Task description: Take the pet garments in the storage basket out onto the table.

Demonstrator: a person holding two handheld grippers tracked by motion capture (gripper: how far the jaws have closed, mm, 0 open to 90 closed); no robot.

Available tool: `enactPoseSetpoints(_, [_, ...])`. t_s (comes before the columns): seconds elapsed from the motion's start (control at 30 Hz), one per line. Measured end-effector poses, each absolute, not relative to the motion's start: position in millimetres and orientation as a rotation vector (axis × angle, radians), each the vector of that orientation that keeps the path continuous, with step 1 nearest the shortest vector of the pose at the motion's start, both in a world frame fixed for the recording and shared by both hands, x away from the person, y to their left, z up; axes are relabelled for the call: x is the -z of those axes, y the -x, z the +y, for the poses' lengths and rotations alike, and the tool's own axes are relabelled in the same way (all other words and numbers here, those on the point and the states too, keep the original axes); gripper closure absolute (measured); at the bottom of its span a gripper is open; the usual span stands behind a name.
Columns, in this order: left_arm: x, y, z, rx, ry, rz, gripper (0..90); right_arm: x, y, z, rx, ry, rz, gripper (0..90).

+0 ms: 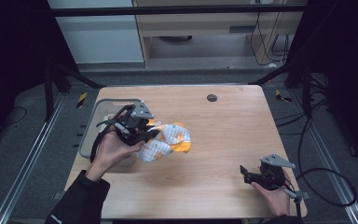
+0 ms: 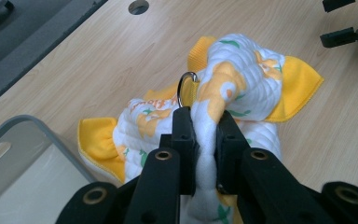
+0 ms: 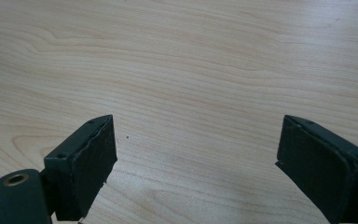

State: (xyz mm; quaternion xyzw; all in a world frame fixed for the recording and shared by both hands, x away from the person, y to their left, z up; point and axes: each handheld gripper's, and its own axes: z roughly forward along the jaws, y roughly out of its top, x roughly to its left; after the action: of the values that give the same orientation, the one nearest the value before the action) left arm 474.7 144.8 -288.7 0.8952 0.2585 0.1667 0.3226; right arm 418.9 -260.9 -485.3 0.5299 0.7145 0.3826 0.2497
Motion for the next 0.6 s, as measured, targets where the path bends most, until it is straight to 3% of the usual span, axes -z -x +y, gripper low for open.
enactPoseSetpoints(0.6, [317,-485,109,-0.368,-2.391,0.623,81.3,486,-419,-261,-1.037,-1.431,1.946,11.7])
